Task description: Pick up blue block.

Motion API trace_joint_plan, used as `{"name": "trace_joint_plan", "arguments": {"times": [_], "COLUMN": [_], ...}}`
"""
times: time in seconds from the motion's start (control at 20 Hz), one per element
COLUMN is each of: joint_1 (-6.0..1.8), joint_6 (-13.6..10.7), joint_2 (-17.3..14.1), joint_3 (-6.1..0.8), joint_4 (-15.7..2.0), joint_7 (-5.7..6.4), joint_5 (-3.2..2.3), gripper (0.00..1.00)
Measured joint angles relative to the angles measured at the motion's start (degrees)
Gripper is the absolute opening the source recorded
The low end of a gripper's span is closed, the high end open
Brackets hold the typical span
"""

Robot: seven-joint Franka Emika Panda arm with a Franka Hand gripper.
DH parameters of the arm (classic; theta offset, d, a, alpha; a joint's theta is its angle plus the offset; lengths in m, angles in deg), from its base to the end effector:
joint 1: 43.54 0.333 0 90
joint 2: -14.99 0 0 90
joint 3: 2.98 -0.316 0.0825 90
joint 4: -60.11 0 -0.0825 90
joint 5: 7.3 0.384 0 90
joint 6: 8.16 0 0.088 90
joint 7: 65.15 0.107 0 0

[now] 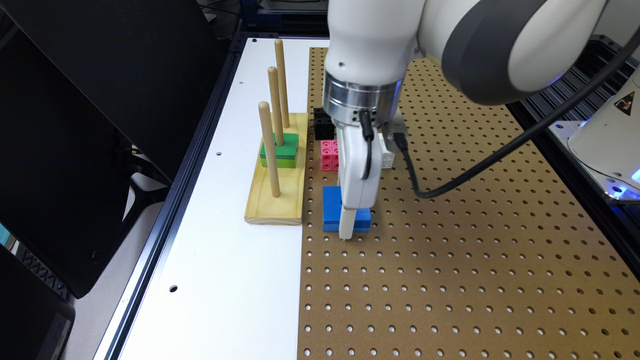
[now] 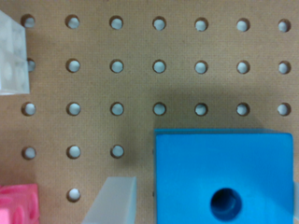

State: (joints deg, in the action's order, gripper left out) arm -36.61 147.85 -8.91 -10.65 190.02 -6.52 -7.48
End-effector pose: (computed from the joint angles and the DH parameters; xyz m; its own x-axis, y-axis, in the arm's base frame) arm 0.5216 0.1383 0.1788 0.7126 -0.7012 -0.0232 -0.7011 -0.7103 -0.0631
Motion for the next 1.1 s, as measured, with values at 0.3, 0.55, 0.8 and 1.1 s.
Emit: {"name": "trace_joint_plan", "arguments": {"times": [0.3, 0.55, 0.8, 1.1], "joint_1": [0.02, -0.02, -0.02, -0.02], "joint_6": [0.0, 0.0, 0.1, 0.0], "joint_2": [0.0, -0.2, -0.2, -0.1], "joint_3": [0.0, 0.02, 0.02, 0.04], "joint_4": [-0.01, -0.04, -0.03, 0.0], "joint_7": [0.0, 0.0, 0.0, -0.01], "joint_5": [0.0, -0.09, -0.09, -0.09], "gripper": [1.0, 0.0, 0.0, 0.0]}}
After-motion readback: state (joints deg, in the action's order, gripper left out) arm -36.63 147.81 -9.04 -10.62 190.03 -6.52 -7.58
